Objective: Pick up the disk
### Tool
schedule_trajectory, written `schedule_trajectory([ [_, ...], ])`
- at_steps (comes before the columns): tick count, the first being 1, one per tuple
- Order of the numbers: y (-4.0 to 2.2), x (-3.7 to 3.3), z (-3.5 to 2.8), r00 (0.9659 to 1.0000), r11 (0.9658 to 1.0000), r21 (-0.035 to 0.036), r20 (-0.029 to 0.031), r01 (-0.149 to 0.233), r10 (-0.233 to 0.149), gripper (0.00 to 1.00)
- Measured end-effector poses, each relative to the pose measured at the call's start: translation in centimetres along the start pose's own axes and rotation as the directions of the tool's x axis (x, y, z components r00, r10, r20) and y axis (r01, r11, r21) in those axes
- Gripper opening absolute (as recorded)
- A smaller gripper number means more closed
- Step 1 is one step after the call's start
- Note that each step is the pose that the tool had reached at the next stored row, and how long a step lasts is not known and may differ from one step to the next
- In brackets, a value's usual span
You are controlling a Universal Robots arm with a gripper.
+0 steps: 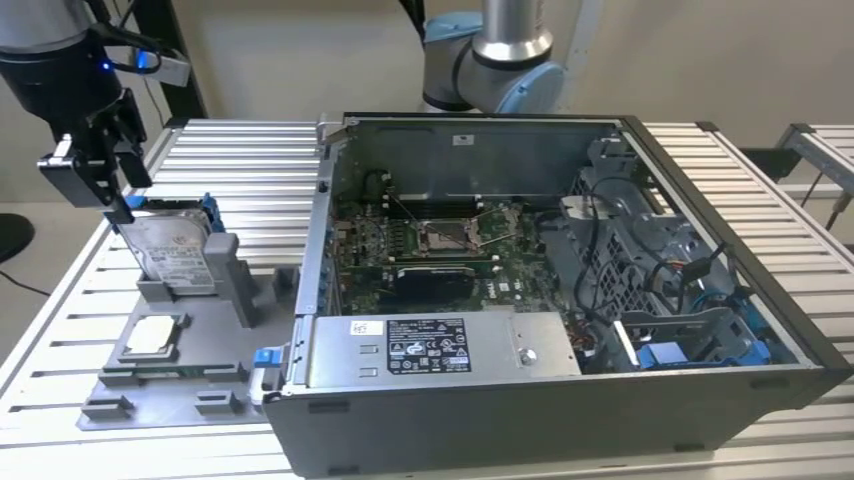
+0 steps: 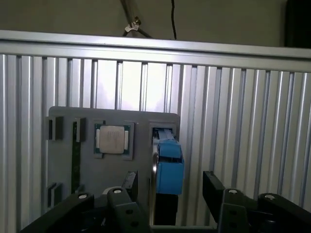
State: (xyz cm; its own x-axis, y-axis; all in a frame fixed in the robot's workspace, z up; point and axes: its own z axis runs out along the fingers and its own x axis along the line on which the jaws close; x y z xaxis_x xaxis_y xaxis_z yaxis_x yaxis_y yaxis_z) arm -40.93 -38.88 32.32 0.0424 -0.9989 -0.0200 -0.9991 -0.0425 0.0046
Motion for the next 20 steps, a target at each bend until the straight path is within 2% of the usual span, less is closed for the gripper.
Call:
schedule_trajectory([
  [10,-0.33,0.11,1.81,1.0,1.0,0.0001,-0.0002,0.0,0.0,1.0],
  [20,-0.36,0.15,3.64,1.0,1.0,0.0001,-0.0001,0.0,0.0,1.0],
])
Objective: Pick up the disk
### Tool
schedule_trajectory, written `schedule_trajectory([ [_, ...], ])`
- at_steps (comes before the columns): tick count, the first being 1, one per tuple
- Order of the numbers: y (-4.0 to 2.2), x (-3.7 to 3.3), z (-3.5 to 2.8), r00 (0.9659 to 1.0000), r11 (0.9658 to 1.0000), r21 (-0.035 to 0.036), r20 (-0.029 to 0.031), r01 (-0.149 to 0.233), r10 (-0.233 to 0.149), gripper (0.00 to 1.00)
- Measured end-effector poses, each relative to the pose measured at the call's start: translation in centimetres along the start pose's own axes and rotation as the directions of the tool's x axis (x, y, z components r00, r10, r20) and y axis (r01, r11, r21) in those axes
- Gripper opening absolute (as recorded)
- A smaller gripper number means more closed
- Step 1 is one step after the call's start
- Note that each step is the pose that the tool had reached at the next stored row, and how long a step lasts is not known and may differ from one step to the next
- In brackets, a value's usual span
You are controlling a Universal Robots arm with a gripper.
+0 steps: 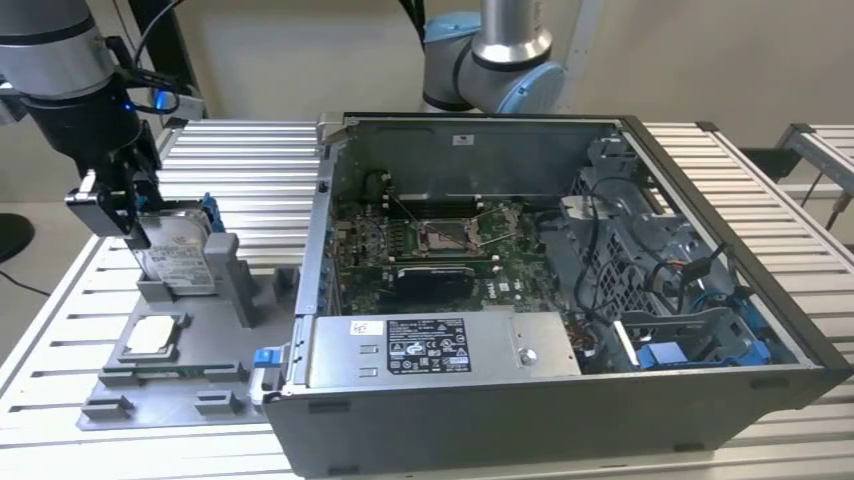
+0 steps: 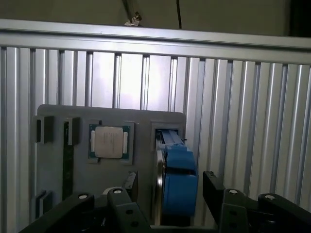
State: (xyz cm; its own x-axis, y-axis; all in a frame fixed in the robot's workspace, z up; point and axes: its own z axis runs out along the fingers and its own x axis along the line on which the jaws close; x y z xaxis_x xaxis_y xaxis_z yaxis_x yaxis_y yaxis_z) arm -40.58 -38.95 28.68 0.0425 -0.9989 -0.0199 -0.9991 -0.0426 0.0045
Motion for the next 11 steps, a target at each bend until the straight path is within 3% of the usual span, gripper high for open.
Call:
schedule_trajectory([
  [11,-0.01,0.04,2.0,1.0,1.0,-0.0001,-0.0001,0.0,0.0,1.0],
])
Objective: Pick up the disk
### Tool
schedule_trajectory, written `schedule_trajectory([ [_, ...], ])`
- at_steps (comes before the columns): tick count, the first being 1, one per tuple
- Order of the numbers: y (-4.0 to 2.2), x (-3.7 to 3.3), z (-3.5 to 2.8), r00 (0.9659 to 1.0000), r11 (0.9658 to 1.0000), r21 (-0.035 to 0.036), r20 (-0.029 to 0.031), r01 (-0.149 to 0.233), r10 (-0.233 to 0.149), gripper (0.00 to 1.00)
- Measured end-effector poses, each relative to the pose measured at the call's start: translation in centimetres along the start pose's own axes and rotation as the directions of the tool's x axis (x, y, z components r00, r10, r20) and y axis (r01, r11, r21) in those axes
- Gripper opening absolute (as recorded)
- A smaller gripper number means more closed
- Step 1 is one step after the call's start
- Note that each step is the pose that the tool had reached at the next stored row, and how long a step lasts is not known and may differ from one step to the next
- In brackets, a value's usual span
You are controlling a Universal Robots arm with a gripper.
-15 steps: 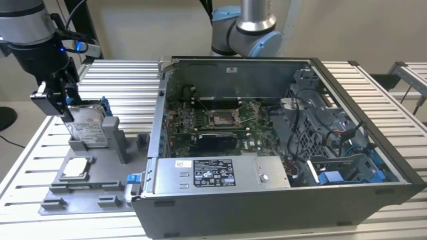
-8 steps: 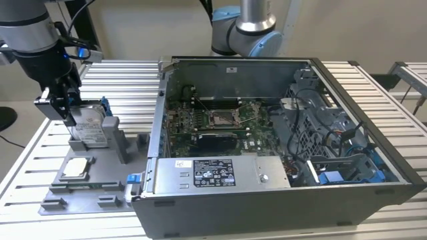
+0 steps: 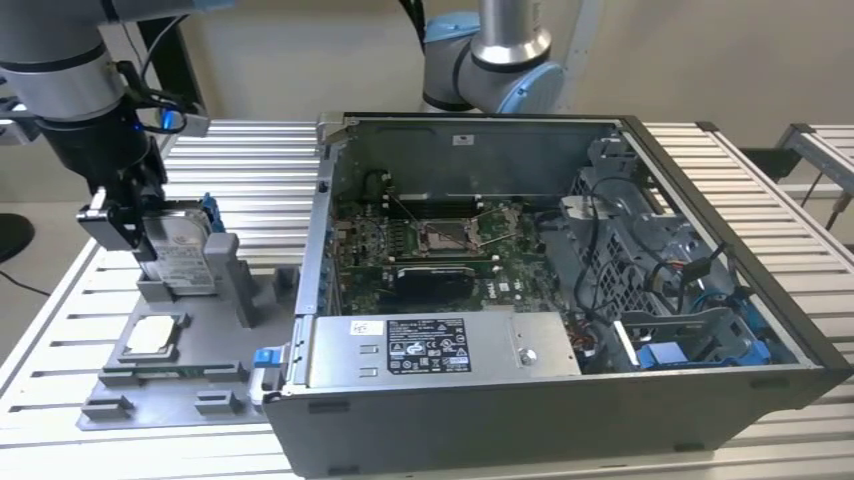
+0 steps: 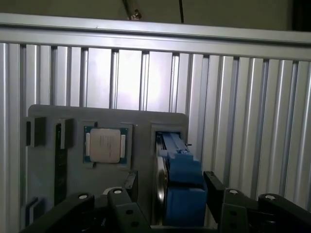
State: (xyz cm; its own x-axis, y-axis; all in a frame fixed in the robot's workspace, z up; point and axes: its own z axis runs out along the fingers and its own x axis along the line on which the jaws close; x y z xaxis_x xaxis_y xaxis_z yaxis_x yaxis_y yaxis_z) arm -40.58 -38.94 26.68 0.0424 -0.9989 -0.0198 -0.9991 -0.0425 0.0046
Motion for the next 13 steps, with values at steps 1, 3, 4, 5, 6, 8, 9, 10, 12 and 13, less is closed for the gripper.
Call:
schedule_trajectory([
  [1,0.0,0.0,0.19,1.0,1.0,0.0001,0.0001,0.0,0.0,1.0],
  [3,0.0,-0.01,0.55,1.0,1.0,0.0,0.0,0.0,0.0,1.0],
  [4,0.0,-0.01,0.71,1.0,1.0,-0.0001,-0.0001,0.0,0.0,1.0],
  [5,0.0,-0.01,0.86,1.0,1.0,-0.0009,-0.0005,0.0,0.0,1.0],
  [6,0.01,0.0,0.95,1.0,1.0,-0.0017,-0.001,0.0,0.0,1.0],
  [8,0.0,0.0,1.01,1.0,1.0,-0.001,-0.0006,0.0,0.0,1.0],
  [9,0.0,0.0,1.05,1.0,1.0,-0.0003,-0.0002,0.0,0.0,1.0],
  [10,-0.01,-0.01,1.07,1.0,1.0,0.0,0.0,0.0,0.0,1.0],
  [12,0.0,-0.01,1.06,1.0,1.0,-0.0001,0.0,0.0,0.0,1.0],
  [13,0.0,-0.01,1.04,1.0,1.0,0.0001,0.0001,0.0,0.0,1.0],
])
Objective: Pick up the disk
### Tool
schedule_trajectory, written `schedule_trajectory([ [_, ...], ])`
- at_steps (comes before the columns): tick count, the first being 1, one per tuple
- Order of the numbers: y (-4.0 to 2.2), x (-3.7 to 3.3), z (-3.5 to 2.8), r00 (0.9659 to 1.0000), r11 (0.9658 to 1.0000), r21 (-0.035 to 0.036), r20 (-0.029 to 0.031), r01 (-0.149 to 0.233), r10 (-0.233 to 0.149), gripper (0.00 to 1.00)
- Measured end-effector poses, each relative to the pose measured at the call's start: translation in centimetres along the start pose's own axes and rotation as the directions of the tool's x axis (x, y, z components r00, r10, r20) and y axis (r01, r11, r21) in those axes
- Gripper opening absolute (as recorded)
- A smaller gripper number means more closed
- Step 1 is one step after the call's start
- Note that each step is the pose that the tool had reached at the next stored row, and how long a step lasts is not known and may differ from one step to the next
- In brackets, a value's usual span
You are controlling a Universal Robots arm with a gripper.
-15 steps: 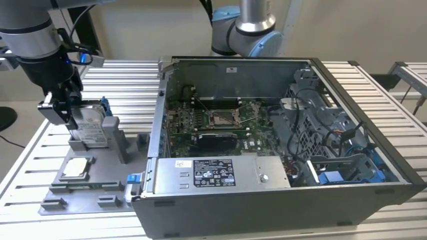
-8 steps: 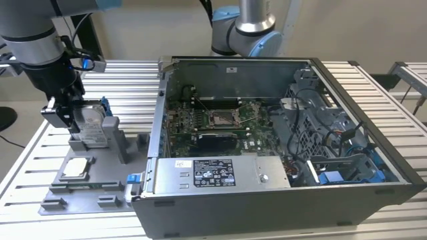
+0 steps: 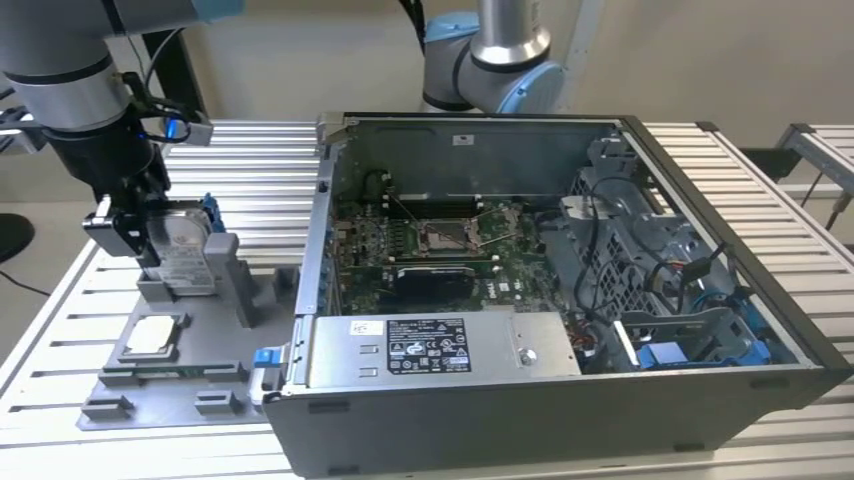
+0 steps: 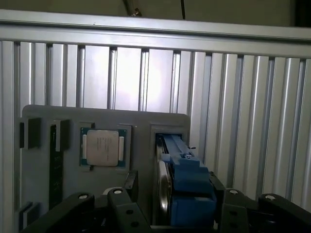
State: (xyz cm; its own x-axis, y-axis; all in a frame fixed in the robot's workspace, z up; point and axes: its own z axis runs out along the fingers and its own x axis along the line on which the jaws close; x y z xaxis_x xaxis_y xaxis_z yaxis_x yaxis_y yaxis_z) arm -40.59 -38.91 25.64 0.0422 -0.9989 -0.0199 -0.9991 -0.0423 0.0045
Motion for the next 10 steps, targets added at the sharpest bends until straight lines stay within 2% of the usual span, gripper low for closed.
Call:
schedule_trajectory([
  [3,-0.01,-0.02,-0.35,1.0,1.0,0.0018,0.0011,0.0,0.0,1.0],
  [7,0.01,-0.01,-0.85,1.0,1.0,-0.0001,0.0002,0.0,0.0,1.0],
  [10,0.01,-0.02,-0.86,1.0,1.0,0.0002,0.0003,0.0,0.0,1.0],
])
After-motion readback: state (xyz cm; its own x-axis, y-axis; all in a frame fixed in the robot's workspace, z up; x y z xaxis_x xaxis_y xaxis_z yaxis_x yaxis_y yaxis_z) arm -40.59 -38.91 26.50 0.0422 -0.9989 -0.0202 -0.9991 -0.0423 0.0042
